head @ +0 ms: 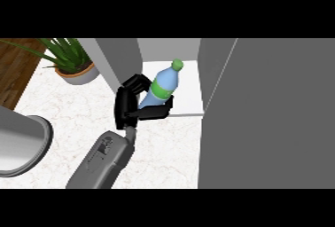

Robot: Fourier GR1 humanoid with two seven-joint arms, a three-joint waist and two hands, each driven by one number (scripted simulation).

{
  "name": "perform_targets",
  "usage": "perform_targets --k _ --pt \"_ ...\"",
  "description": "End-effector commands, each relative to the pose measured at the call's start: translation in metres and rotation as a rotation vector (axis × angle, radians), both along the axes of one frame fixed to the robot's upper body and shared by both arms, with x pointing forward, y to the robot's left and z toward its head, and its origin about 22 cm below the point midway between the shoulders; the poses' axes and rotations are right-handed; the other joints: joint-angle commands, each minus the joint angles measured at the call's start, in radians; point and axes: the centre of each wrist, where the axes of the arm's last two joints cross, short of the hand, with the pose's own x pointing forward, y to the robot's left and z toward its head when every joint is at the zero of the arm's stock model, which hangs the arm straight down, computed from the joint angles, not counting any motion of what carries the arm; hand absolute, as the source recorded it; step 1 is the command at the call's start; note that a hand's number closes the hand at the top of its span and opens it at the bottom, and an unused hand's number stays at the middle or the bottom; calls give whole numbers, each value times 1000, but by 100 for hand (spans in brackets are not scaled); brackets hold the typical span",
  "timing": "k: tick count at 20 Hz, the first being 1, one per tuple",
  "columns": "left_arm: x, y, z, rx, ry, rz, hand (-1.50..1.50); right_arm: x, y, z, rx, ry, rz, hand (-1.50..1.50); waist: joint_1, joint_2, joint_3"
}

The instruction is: Pick up the bottled water, place it into the cabinet and close the cabinet

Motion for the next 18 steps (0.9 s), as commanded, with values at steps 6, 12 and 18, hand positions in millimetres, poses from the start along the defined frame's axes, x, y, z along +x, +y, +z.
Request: perform_targets --k 6,12,18 --pt "57 1 44 186 -50 -7 150 -1 1 2 3 -7 21 -150 -54 30 -3" --pt "62 16 42 239 -43 82 150 -2 2 9 -4 -14 44 -150 -62 33 -3" --pt "60 21 22 391 -35 140 150 6 3 4 -10 -23 45 -150 -64 39 -3"
